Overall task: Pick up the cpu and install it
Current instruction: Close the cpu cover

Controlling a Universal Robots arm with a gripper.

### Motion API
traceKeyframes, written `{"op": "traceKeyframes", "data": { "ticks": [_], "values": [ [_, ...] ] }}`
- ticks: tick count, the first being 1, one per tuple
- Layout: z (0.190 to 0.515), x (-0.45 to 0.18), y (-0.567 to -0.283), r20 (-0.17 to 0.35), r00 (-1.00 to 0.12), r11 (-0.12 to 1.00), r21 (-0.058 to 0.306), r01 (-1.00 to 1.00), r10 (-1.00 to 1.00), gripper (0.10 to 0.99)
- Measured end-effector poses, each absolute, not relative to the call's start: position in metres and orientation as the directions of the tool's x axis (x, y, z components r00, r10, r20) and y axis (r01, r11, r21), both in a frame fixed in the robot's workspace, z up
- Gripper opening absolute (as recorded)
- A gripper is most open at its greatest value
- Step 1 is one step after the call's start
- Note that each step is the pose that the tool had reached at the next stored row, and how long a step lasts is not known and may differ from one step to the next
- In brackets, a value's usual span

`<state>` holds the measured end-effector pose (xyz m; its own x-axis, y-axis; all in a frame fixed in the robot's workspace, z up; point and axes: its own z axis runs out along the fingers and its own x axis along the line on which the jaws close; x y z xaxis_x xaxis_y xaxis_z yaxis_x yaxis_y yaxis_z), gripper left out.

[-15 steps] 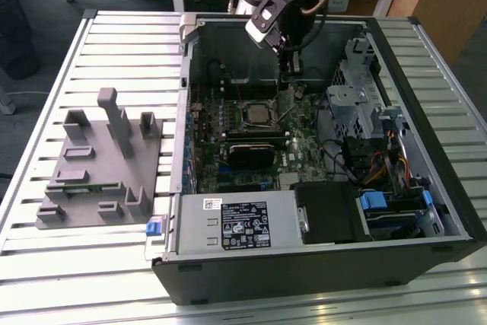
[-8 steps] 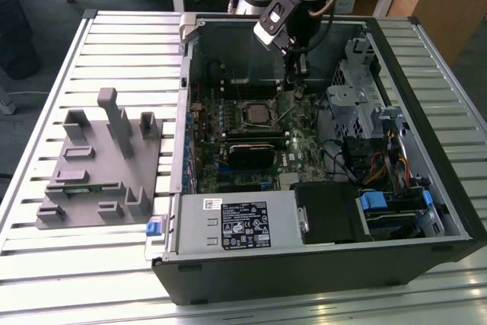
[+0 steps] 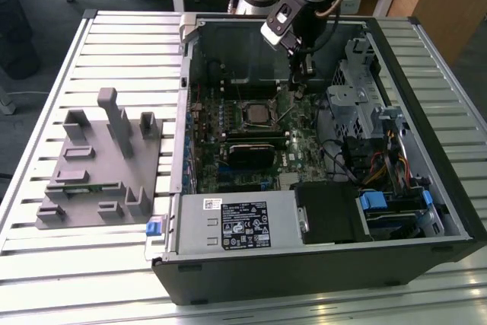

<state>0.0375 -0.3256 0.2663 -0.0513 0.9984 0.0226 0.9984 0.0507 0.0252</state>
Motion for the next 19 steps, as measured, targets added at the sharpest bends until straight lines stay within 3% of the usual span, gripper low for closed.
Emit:
{"op": "traceKeyframes", "data": {
  "ticks": [19],
  "values": [
    [0.258,0.059,-0.317,0.022,-0.051,0.051,0.023,0.998,0.998,0.106]
  ]
}}
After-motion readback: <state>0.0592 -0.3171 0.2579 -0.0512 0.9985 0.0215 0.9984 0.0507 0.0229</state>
